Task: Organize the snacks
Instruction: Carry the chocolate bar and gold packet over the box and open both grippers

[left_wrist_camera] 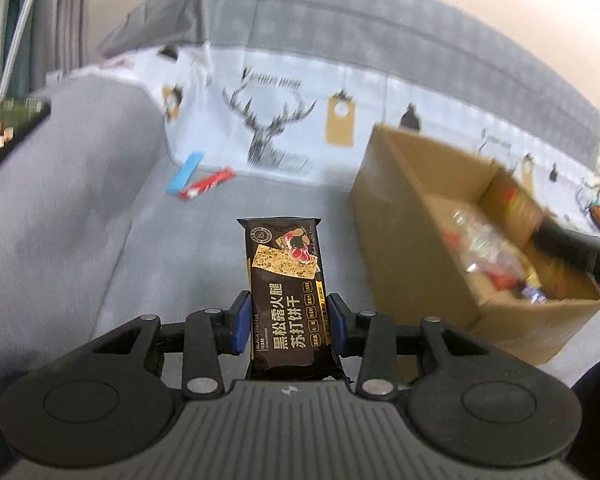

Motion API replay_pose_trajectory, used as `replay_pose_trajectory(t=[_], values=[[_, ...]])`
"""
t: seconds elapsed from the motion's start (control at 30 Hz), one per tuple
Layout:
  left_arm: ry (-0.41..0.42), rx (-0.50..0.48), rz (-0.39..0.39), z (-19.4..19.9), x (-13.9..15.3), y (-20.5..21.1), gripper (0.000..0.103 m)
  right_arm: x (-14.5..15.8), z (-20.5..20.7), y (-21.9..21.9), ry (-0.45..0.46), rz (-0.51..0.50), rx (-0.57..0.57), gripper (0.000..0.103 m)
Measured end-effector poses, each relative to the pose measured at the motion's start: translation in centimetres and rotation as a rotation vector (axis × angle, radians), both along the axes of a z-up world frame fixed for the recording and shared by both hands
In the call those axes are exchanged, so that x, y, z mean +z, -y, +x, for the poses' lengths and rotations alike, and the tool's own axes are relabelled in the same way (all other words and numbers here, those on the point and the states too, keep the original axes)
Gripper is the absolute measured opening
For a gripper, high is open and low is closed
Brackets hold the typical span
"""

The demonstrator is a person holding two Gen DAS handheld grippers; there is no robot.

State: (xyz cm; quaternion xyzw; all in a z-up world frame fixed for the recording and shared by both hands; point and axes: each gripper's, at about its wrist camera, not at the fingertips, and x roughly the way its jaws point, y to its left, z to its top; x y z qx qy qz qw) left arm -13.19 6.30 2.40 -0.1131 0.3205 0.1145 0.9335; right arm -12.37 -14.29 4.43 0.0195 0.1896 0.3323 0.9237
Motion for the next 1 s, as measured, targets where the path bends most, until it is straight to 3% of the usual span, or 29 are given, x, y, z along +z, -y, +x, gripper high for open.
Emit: replay_pose_trajectory(t=[0.17,0.23,0.33,0.4,0.63,1.0], values=[[0.053,-0.039,0.006,1.1,4.1,2.2,0.043,4.1,3.9,5.9,0.106,0.089,-0.124,0.019],[0.079,-0.070,0.013,2.0,5.5,3.7,0.043,4.3,5.8,8.3,0.125,0.120,-0.202,0.019],[0.122,-0.126,0.023,3.7,7.5,6.2,0.043,3.4,7.7,11.3,0.066,0.231,-0.326,0.019],[0.144,-0.155,0.025,4.8,8.7,7.7,0.043,3.3,7.8,11.8,0.089,0.261,-0.366,0.019],[0.205,-0.236,0.047,9.4,11.6,12.2,0.043,2.5,8.3,12.0,0.088,0.287,-0.368,0.019],[0.217,-0.272,0.069,15.0,12.4,14.9,0.043,2.2,9.2,12.5,0.065,0.291,-0.397,0.019]])
